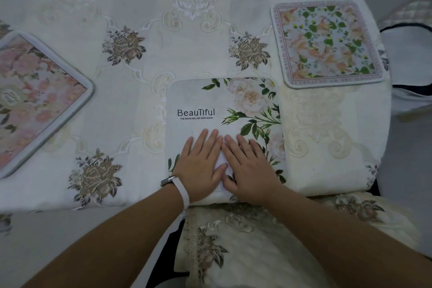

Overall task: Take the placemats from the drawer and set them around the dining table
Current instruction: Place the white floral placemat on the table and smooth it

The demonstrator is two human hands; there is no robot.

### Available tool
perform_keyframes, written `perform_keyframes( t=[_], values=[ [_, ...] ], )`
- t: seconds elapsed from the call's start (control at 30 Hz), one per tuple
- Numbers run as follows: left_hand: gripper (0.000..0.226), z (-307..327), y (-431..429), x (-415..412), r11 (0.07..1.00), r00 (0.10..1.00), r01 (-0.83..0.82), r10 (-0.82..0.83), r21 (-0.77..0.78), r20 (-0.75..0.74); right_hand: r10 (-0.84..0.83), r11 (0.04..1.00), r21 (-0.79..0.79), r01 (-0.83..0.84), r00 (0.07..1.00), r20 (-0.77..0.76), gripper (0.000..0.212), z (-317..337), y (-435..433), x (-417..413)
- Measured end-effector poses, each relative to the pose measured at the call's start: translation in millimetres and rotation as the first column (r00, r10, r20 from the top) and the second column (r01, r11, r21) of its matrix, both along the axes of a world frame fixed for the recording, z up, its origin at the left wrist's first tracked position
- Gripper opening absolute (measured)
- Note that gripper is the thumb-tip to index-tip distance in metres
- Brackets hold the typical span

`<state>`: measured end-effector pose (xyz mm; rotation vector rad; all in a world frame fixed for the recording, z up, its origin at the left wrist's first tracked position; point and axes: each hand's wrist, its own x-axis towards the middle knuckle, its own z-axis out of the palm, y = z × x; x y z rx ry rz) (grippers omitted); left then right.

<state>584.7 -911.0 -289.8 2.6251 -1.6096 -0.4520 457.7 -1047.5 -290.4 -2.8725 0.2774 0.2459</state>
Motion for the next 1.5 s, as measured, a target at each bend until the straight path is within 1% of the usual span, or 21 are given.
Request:
perform_keyframes(
  t=[0.1, 0.2, 0.3, 0.37, 0.63, 0.73, 0.8, 0.9, 1.03, 1.13, 1.23, 1.37, 1.5],
  values=[
    [0.074, 2, 10, 1, 0.999, 0.999, 0.053, -0.053, 0.002, -0.008, 0.041, 0.999, -0.014, -0.041, 0.999, 0.008, 0.073, 1, -3, -8],
    [0.078, 5, 19, 4, 0.998, 0.998, 0.055, -0.055, 0.028, -0.001, 0.007, 0.999, -0.033, -0.009, 0.999, -0.052, 0.076, 3, -9, -14],
    [0.079, 7, 31, 8, 0.999, 1.000, -0.027, 0.027, 0.038, 0.002, -0.089, 0.995, -0.044, 0.084, 0.990, -0.110, 0.077, 5, -20, -22],
    [0.078, 7, 42, 11, 0.996, 0.998, -0.068, 0.067, 0.050, 0.012, -0.124, 0.992, -0.045, 0.119, 0.984, -0.129, 0.076, 7, -32, -30],
    [0.077, 15, 76, 23, 0.980, 0.985, -0.170, 0.173, 0.104, -0.015, -0.172, 0.984, -0.086, 0.157, 0.962, -0.212, 0.075, 16, -71, -60],
    [0.084, 22, 89, 27, 0.972, 0.973, -0.225, 0.228, 0.074, -0.037, -0.258, 0.966, -0.088, 0.244, 0.933, -0.252, 0.075, 24, -82, -65],
    [0.089, 29, 92, 29, 0.962, 0.963, -0.258, 0.263, 0.083, -0.057, -0.284, 0.959, -0.075, 0.274, 0.923, -0.259, 0.072, 31, -88, -64],
    [0.080, 44, 89, 27, 0.948, 0.947, -0.312, 0.315, 0.056, -0.061, -0.266, 0.964, -0.070, 0.257, 0.939, -0.220, 0.065, 45, -88, -55],
    [0.064, 67, 86, 14, 0.920, 0.919, -0.390, 0.387, -0.029, -0.075, -0.231, 0.972, -0.059, 0.227, 0.970, -0.072, 0.043, 63, -79, -34],
    [0.064, 83, 91, 6, 0.894, 0.899, -0.437, 0.433, -0.101, -0.068, -0.165, 0.986, -0.016, 0.165, 0.986, 0.017, 0.034, 74, -62, -13],
    [0.062, 93, 105, 3, 0.869, 0.880, -0.474, 0.471, -0.138, -0.062, -0.066, 0.998, 0.028, 0.064, 0.994, 0.086, 0.037, 88, -39, 9],
    [0.053, 103, 139, 1, 0.800, 0.815, -0.578, 0.576, -0.163, -0.065, 0.032, 0.997, 0.060, -0.038, 0.995, 0.097, 0.042, 107, -6, 36],
    [0.052, 114, 181, 0, 0.742, 0.767, -0.633, 0.640, -0.221, -0.045, 0.113, 0.991, 0.066, -0.119, 0.990, 0.085, 0.047, 120, 27, 54]
  ],
)
